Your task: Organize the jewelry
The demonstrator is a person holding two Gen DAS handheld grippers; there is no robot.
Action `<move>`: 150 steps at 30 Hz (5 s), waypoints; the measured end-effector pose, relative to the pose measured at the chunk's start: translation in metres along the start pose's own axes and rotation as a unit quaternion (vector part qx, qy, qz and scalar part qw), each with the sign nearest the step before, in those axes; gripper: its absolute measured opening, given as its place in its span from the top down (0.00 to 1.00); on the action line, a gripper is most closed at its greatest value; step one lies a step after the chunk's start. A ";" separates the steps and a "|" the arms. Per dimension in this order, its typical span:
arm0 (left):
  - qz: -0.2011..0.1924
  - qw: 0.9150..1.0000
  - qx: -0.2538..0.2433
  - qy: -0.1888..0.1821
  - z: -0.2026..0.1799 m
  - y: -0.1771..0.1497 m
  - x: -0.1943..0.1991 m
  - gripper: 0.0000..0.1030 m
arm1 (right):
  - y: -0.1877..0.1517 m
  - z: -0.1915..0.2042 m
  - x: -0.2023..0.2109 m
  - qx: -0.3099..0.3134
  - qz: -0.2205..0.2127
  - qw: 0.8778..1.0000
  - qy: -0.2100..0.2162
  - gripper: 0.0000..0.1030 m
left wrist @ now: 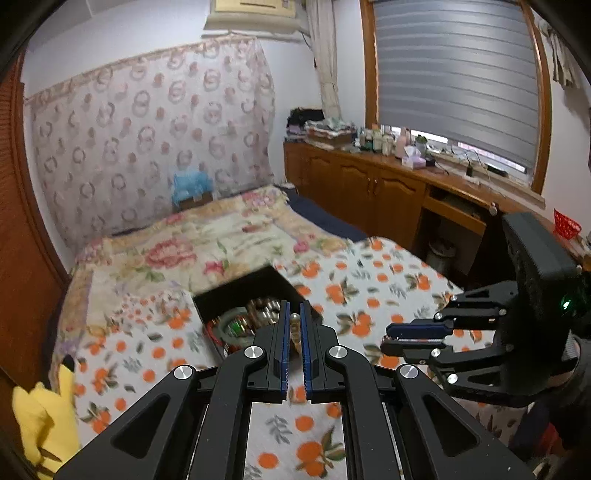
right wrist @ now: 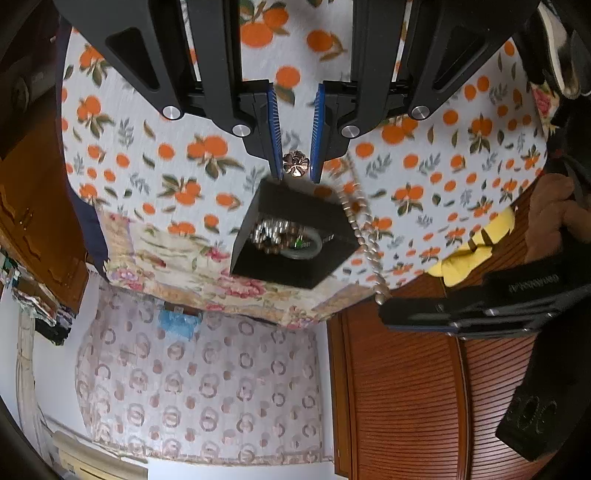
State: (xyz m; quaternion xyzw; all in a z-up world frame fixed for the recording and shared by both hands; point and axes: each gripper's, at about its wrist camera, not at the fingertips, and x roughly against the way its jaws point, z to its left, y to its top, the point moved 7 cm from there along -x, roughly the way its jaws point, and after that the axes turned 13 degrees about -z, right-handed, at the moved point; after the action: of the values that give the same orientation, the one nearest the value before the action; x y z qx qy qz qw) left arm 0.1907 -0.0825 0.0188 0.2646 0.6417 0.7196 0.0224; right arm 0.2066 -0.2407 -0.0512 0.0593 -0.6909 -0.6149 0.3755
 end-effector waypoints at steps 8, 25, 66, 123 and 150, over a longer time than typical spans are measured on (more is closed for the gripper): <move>-0.022 1.000 -0.006 0.017 0.013 0.041 -0.002 0.96 | 0.029 -0.013 -0.016 -0.002 -0.008 1.000 -0.008 0.84; -0.052 0.996 0.016 0.066 0.061 0.095 -0.010 0.95 | 0.061 -0.015 -0.042 0.004 -0.013 1.000 -0.008 0.84; 0.018 0.995 0.054 0.087 0.064 -0.021 -0.035 0.45 | 0.034 -0.032 -0.053 -0.055 -0.024 0.997 -0.039 0.70; -0.018 0.977 0.084 0.194 0.047 -0.080 0.078 0.08 | 0.007 0.008 0.053 -0.067 -0.113 0.983 -0.126 0.02; -0.021 0.977 0.085 0.194 0.045 -0.079 0.076 0.07 | 0.008 0.010 0.054 -0.066 -0.114 0.983 -0.128 0.02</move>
State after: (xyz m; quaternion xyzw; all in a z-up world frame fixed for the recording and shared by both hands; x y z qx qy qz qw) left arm 0.1190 0.0005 -0.0270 0.1075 0.6978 0.6996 -0.1104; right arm 0.1654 -0.2607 -0.0196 0.0330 -0.6798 -0.7006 0.2143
